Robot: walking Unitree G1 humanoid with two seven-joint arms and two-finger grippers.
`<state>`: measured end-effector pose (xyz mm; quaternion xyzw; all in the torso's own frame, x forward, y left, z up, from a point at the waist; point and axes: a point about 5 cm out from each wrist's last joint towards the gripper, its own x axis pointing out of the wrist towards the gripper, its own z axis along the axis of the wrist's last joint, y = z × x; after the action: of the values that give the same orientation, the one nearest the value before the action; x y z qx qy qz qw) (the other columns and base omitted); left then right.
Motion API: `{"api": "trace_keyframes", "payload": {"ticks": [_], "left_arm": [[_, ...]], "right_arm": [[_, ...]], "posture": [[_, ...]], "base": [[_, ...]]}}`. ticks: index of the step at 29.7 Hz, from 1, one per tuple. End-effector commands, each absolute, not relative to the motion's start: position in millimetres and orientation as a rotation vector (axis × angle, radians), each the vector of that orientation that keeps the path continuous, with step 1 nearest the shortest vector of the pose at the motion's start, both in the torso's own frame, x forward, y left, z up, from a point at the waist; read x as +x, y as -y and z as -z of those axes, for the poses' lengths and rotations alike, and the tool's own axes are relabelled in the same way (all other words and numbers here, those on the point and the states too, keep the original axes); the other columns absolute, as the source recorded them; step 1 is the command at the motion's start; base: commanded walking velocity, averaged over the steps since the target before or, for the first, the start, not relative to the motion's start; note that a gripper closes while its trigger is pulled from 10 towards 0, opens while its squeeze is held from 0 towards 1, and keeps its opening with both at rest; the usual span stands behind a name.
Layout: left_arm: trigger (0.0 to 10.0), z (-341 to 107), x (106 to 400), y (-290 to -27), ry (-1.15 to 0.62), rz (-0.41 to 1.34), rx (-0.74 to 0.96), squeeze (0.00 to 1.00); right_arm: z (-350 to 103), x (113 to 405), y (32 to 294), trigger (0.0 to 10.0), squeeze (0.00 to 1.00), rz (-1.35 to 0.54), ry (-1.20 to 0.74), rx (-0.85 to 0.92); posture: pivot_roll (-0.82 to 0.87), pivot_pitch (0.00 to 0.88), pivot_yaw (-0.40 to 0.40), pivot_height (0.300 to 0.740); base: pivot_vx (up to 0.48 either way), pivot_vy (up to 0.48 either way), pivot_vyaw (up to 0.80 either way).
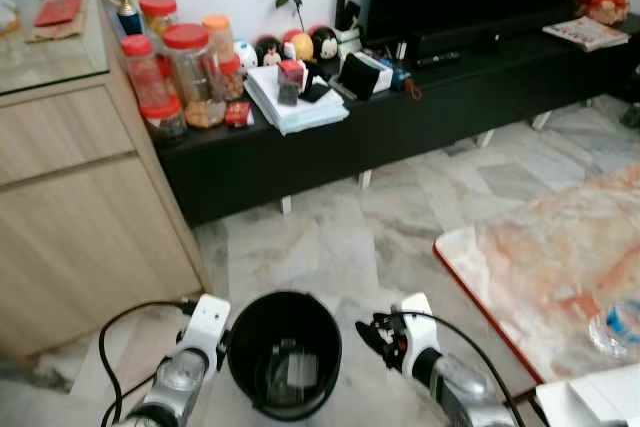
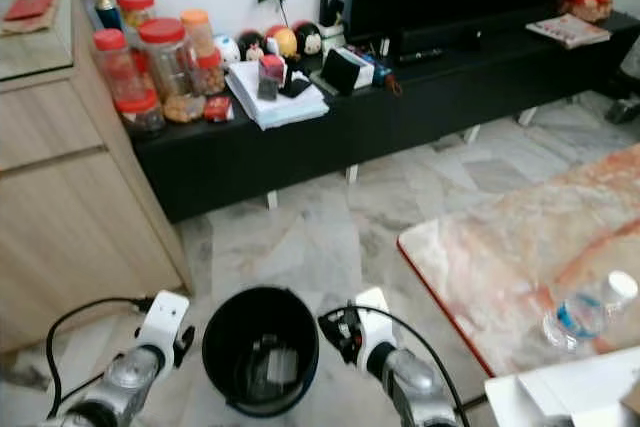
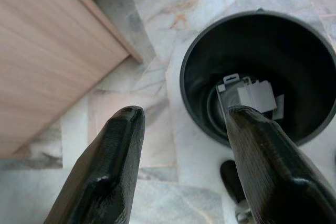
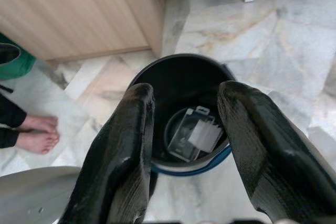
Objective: Picking trash to rubbish bin
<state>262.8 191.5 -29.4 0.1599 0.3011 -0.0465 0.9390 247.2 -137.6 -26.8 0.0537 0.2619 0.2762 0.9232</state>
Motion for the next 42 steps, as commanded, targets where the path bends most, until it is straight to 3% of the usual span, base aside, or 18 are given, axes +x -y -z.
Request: {"api": "trace_keyframes", "payload": {"ticks": [1, 34, 42], "left_arm": [[10.0, 30.9, 261.2, -192.6, -0.628, 0.086, 0.308, 0.00], [10.0, 20.2, 273.8, -188.1, -0.568, 0.100, 0.311, 0.00], [10.0, -11.1, 301.3, -168.1, -0.345, 0.152, 0.303, 0.00]], "right_arm": [[28.0, 245.8, 135.9, 10.0, 0.00, -0.571, -0.540, 0.107], [23.0, 251.8, 137.7, 10.0, 0.00, -0.541, -0.494, 0.101], [10.2, 264.0, 135.4, 10.0, 0.00, -0.499, -0.396, 0.063]], "posture": [[0.04, 0.000, -0.001, 0.740], [0.04, 0.014, -0.003, 0.740], [0.05, 0.018, -0.008, 0.740]], "base": [[-0.307, 0.000, 0.00], [-0.249, 0.000, 0.00], [0.000, 0.000, 0.00]]}}
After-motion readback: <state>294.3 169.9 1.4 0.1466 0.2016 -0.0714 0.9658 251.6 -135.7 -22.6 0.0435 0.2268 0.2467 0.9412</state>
